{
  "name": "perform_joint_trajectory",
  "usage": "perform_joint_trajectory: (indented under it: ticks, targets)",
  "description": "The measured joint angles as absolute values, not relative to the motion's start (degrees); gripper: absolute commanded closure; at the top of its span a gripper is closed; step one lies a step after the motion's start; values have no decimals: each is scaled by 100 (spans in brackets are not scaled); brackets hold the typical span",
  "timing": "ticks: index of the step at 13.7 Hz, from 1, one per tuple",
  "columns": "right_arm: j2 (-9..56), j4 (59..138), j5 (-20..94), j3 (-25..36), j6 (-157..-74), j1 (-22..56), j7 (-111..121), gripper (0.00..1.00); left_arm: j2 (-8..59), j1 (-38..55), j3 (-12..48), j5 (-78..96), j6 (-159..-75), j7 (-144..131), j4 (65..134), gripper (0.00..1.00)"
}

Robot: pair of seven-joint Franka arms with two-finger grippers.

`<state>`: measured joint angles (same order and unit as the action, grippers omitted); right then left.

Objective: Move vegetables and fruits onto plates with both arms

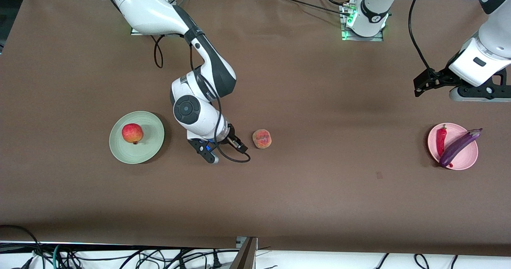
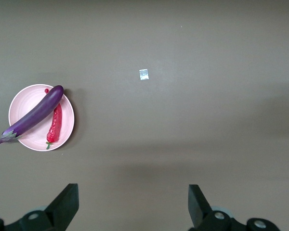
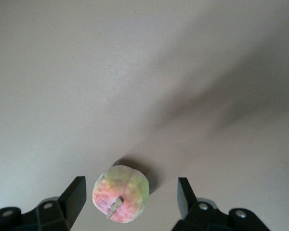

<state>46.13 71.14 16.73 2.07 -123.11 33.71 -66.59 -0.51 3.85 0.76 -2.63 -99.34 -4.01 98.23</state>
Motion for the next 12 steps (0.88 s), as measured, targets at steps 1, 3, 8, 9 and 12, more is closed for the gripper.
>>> perform_joint_trajectory:
  ticks: [1,3,8,9,12]
  targets:
    - [4616,7114,1673,207,-12311,3376,-6663,15,-51,386,76,-263,-9932,-401,9823,0]
    - [4620,7114,1673,207,-12315,3383,-6671,15,-51,388,85,-263,-9918,-401,9823,0]
    - [4626,7114,1673,206,-12367,3400,-6721,11,-51,393,96,-263,-9899,-401,9823,0]
    - [4628,7115,1673,206,-12377,3408,-6725,11,-51,393,96,-263,-9899,-401,9822,0]
    - [4631,7116,1673,206,-12386,3413,-6731,9,-51,392,95,-263,-9898,-403,9822,0]
